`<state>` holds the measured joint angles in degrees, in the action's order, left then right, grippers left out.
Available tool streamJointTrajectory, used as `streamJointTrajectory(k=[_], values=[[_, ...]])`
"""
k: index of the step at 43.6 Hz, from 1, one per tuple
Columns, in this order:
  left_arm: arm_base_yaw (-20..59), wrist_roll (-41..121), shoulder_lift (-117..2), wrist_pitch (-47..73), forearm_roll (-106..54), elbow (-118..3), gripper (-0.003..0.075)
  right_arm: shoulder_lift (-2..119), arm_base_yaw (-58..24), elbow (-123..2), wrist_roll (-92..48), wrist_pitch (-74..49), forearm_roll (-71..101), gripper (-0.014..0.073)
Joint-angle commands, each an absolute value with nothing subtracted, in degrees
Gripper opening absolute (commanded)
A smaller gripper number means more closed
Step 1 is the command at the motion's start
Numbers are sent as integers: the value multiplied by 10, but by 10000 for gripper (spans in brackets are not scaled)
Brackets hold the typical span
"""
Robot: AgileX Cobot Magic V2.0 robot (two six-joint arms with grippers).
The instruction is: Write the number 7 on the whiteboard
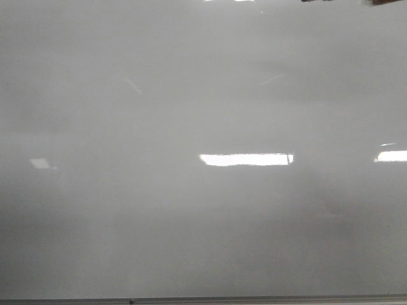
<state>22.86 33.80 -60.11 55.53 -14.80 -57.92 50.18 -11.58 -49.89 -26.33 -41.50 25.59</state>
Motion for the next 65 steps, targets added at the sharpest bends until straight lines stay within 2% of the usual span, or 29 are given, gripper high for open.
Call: streamJointTrajectory(k=[1, 11, 20, 34, 40, 50, 65], values=[[226, 331, -591, 509, -169, -594, 450, 525, -113, -532, -272, -389, 272, -58], [227, 332, -591, 498, -169, -594, 450, 624, -133, -598, -279, -426, 272, -58], [227, 332, -591, 498, -170, -594, 450, 705, -177, -643, -279, -371, 271, -58], [227, 332, -591, 497, -171, -594, 450, 801, -177, -707, -278, -329, 271, -58], [227, 332, -591, 497, -171, -594, 450, 809, -166, -707, -277, -315, 264, -58], [227, 332, -591, 497, -171, -594, 450, 784, -100, -707, -255, -376, 230, -58], [227, 332, -591, 497, -171, -594, 450, 800, -122, -683, -259, -426, 214, -58]])
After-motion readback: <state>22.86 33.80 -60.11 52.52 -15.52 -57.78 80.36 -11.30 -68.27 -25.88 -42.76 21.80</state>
